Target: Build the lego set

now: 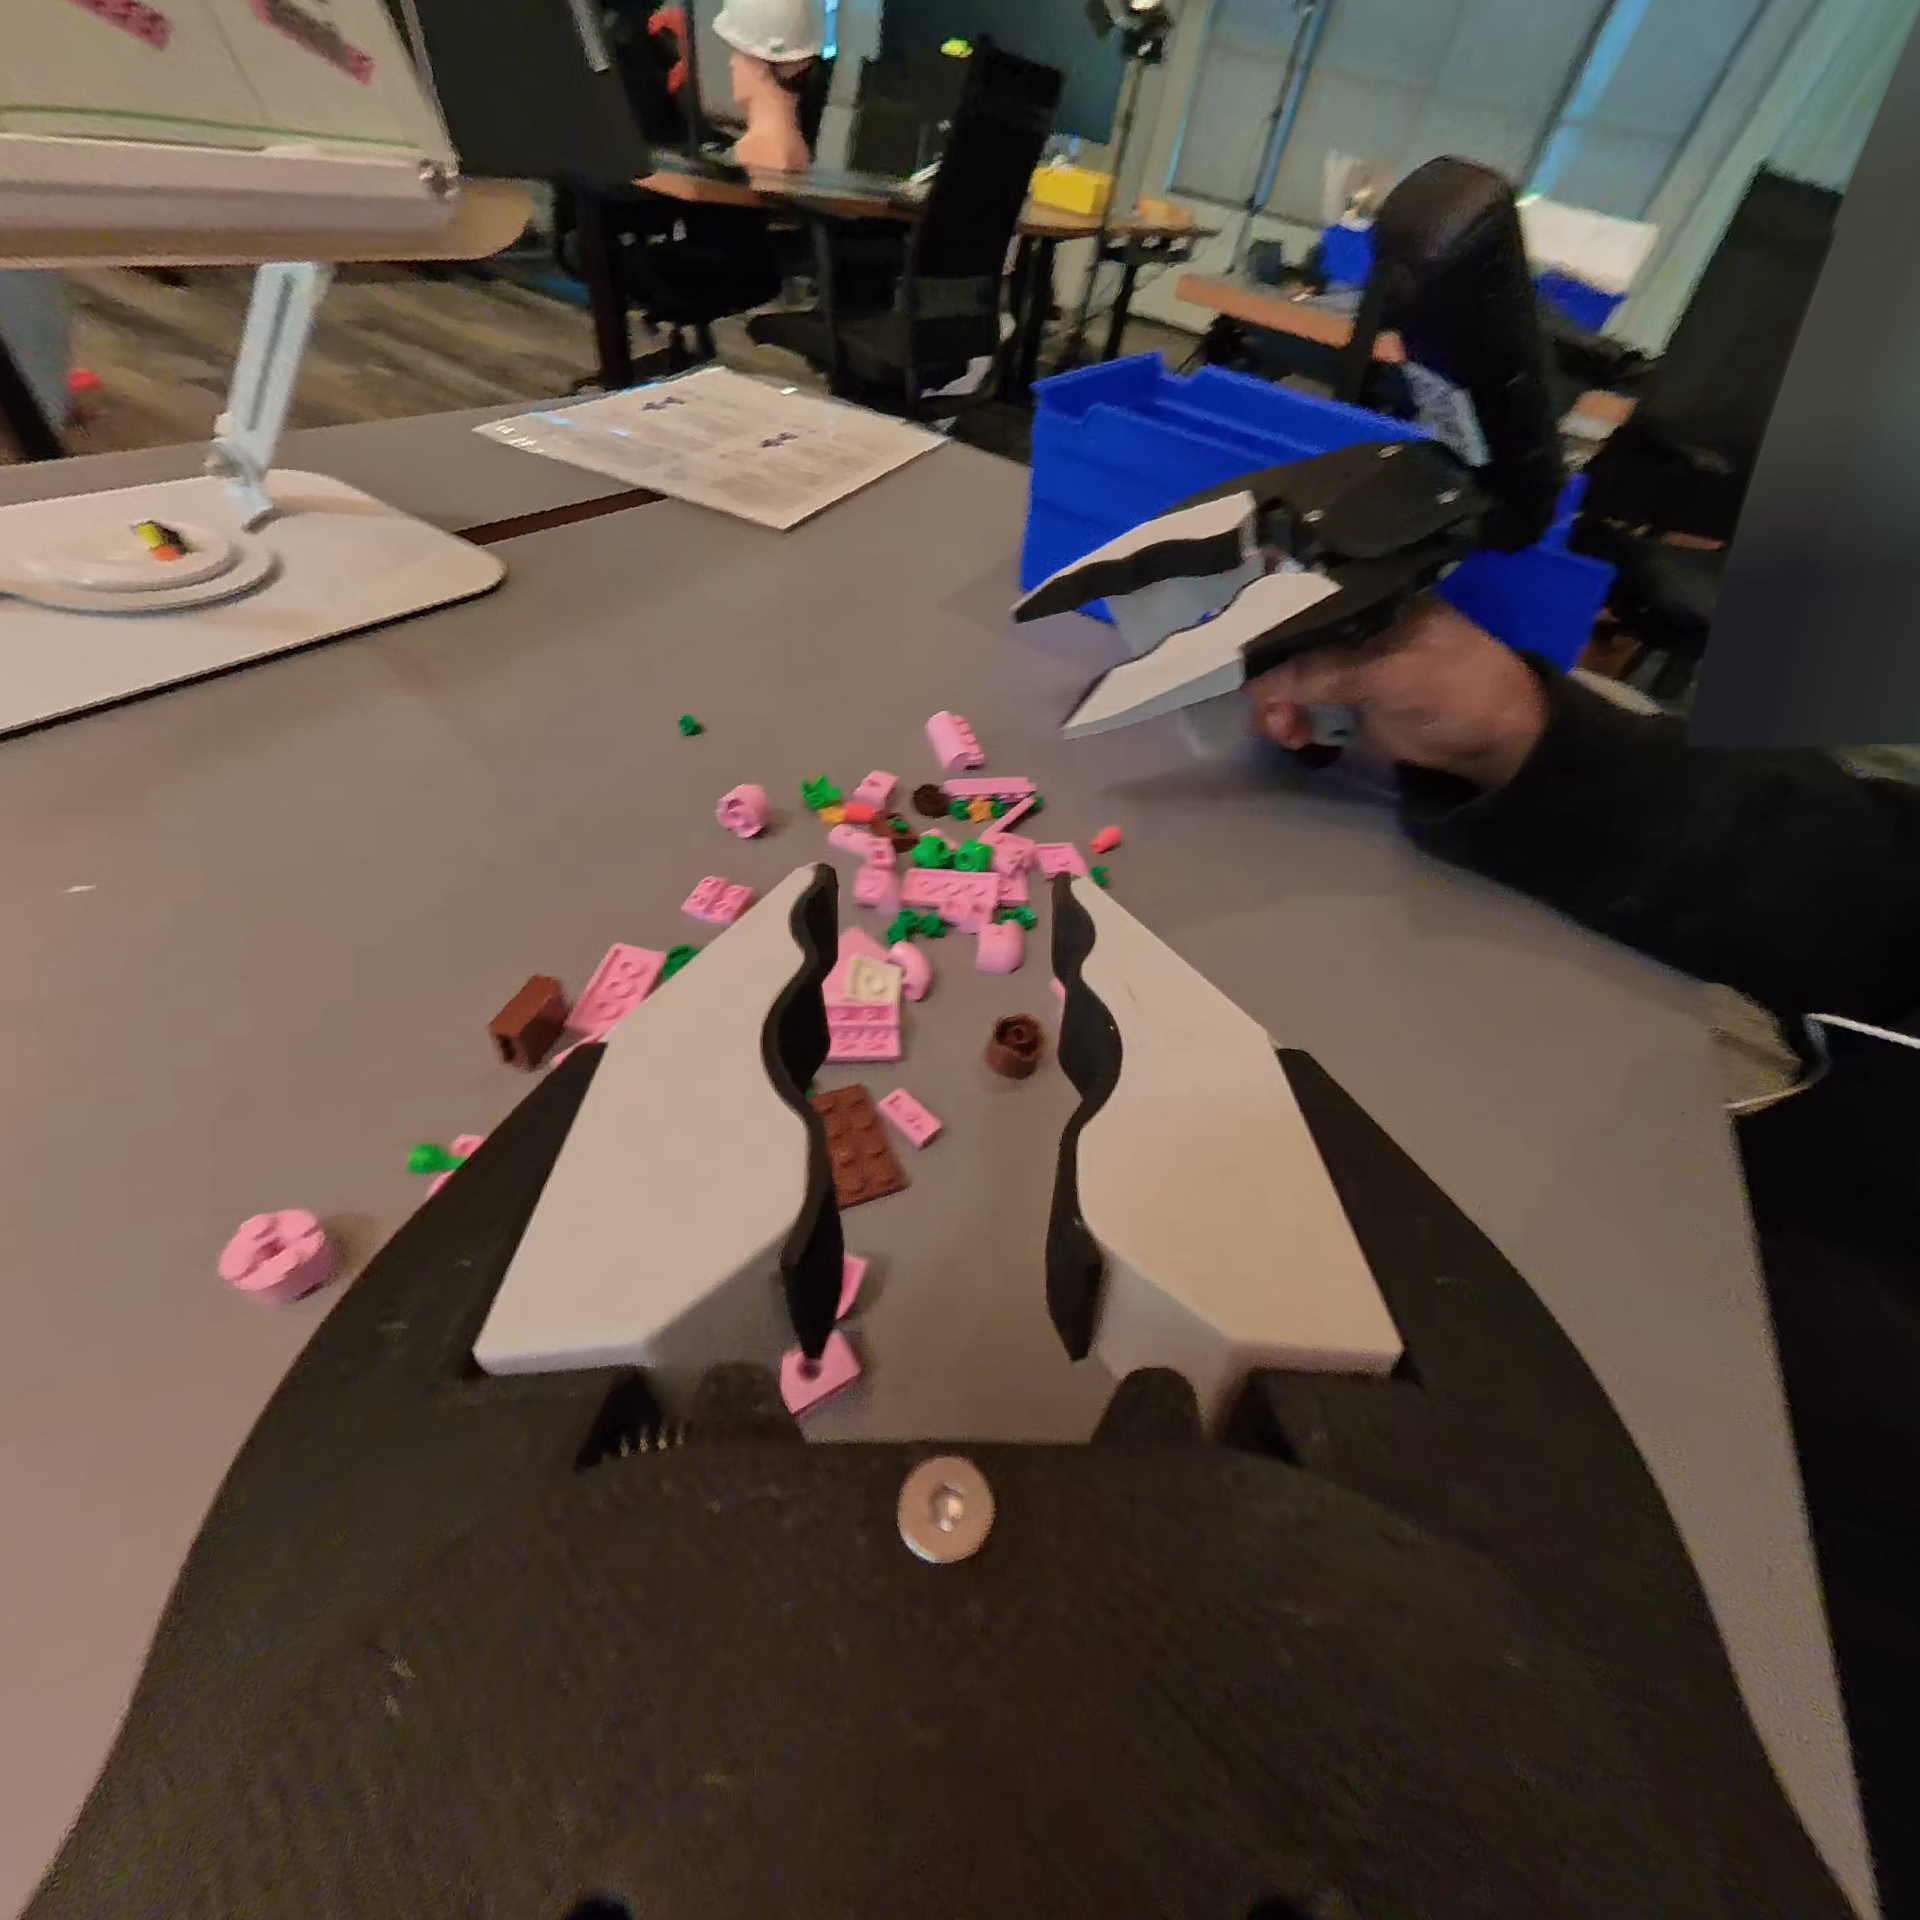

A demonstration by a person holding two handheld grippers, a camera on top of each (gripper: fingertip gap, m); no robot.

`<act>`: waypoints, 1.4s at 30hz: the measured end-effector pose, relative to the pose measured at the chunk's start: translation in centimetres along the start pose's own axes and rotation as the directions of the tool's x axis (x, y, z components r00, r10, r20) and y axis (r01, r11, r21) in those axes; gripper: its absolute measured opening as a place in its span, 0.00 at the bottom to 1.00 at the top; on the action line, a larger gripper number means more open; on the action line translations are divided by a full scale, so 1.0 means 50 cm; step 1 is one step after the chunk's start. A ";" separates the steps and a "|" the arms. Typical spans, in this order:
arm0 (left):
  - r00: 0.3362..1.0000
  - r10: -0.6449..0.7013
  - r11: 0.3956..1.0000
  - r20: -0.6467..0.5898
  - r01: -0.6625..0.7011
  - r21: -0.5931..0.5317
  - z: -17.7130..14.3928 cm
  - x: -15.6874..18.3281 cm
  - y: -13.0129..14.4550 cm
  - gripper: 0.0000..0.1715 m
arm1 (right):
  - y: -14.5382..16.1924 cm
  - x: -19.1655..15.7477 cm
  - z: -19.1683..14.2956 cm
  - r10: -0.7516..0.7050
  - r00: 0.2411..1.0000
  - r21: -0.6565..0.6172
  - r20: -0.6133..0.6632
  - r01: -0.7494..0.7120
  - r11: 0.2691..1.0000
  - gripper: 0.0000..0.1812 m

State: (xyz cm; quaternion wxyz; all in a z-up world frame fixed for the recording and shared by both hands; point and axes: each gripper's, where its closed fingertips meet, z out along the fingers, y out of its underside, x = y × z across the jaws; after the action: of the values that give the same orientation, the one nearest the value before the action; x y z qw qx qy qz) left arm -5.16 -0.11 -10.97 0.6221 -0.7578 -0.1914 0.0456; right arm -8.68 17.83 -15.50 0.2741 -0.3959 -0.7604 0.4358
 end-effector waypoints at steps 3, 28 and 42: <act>0.992 0.024 0.999 0.120 -0.021 -0.030 -0.006 -0.040 0.009 0.28 | 0.026 0.009 0.008 0.042 0.999 -0.061 -0.005 -0.042 0.997 0.49; 0.902 -0.141 0.986 0.407 0.093 0.135 -0.082 -0.152 -0.002 0.30 | 0.099 0.043 0.029 0.120 0.989 -0.275 -0.089 -0.140 0.951 0.70; 0.840 -0.079 0.991 0.537 0.125 -0.051 0.024 -0.041 -0.017 0.29 | 0.099 0.043 0.029 0.120 0.989 -0.275 -0.089 -0.140 0.951 0.70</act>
State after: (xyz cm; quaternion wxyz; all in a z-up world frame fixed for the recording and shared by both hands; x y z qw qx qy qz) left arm -7.63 0.39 -10.78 0.5135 -0.7294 -0.3985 0.2132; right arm -9.15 20.49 -20.40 0.2128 -0.4953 -0.7765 0.3263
